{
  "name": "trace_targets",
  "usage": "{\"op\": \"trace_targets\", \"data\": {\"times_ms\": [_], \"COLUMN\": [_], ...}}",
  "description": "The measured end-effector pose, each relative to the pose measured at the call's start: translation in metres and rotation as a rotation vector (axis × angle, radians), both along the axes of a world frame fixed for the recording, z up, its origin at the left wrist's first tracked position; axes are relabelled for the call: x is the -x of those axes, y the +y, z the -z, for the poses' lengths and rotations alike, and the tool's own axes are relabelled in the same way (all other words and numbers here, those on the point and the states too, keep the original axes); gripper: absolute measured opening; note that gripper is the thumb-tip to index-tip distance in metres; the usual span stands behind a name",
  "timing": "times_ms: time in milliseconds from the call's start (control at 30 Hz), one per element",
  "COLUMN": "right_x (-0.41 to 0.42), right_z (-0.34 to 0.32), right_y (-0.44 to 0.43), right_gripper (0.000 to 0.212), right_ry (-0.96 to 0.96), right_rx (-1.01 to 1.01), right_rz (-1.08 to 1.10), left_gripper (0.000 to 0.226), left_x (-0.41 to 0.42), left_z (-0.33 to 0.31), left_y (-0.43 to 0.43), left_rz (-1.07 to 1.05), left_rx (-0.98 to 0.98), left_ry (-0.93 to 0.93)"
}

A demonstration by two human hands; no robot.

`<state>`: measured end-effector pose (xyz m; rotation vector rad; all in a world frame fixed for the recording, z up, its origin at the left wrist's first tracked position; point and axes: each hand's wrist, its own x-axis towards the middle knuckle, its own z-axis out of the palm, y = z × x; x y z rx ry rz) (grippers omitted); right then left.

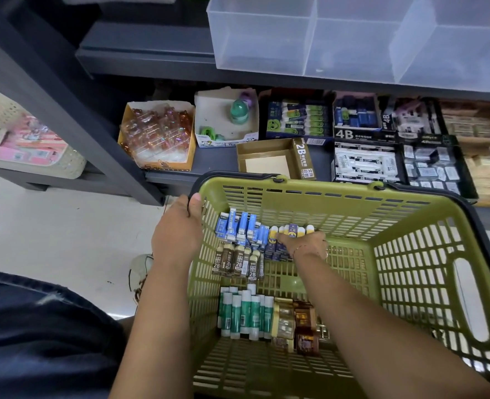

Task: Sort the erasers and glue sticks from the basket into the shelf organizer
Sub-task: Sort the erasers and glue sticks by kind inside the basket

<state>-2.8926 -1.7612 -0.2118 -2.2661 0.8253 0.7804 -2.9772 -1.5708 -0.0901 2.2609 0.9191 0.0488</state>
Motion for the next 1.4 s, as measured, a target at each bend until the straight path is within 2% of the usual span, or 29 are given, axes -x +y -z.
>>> {"op": "trace_targets", "data": {"times_ms": [100,233,333,467,667,1033,1133,1300,1333,1400], "right_x": [-0.006,-0.008,-0.005,-0.004,-0.003,0.006,0.011,0.02,0.021,0.026], "right_z": [-0.002,0.0,0.004,0.0,-0.002,0.01,0.008,-0.008,-0.014,-0.03], "right_y": [-0.004,-0.019,-0.031,-0.036,-0.038,-0.055,-0.063,-0.068,-0.068,-0.065], "right_gripper": [0.097,0.085,0.093,0.099,0.095,0.08,0.1,0.093,0.09,0.069], "right_ry": [0.032,0.021,-0.03,-0.025,-0.058,-0.02,0.003,-0.002,-0.004,-0.034], "right_rx": [-0.016,-0.073,-0.146,-0.146,-0.158,-0.299,-0.333,-0.38,-0.397,-0.415], "right_rz": [-0.039,-0.054,0.02,-0.038,-0.091,0.003,0.014,-0.019,-0.022,-0.05], "left_gripper": [0.046,0.044,0.043,0.043,0.043,0.044,0.045,0.043,0.039,0.03], "left_x": [0.0,0.0,0.0,0.0,0.0,-0.001,-0.001,0.0,0.001,0.003], "left_z": [0.0,0.0,-0.001,0.0,-0.001,0.0,0.002,-0.001,-0.003,-0.013], "left_y": [0.0,0.0,-0.001,-0.001,-0.002,-0.001,-0.001,-0.005,-0.008,-0.022], "left_rz": [-0.001,-0.006,-0.006,-0.004,0.0,-0.003,-0.003,-0.046,-0.08,-0.187], "left_rx": [-0.001,-0.01,-0.015,-0.007,-0.019,-0.033,-0.044,-0.064,-0.106,-0.205], "left_ry": [0.005,0.01,0.007,0.0,0.014,0.011,0.007,0.01,-0.034,-0.304]}}
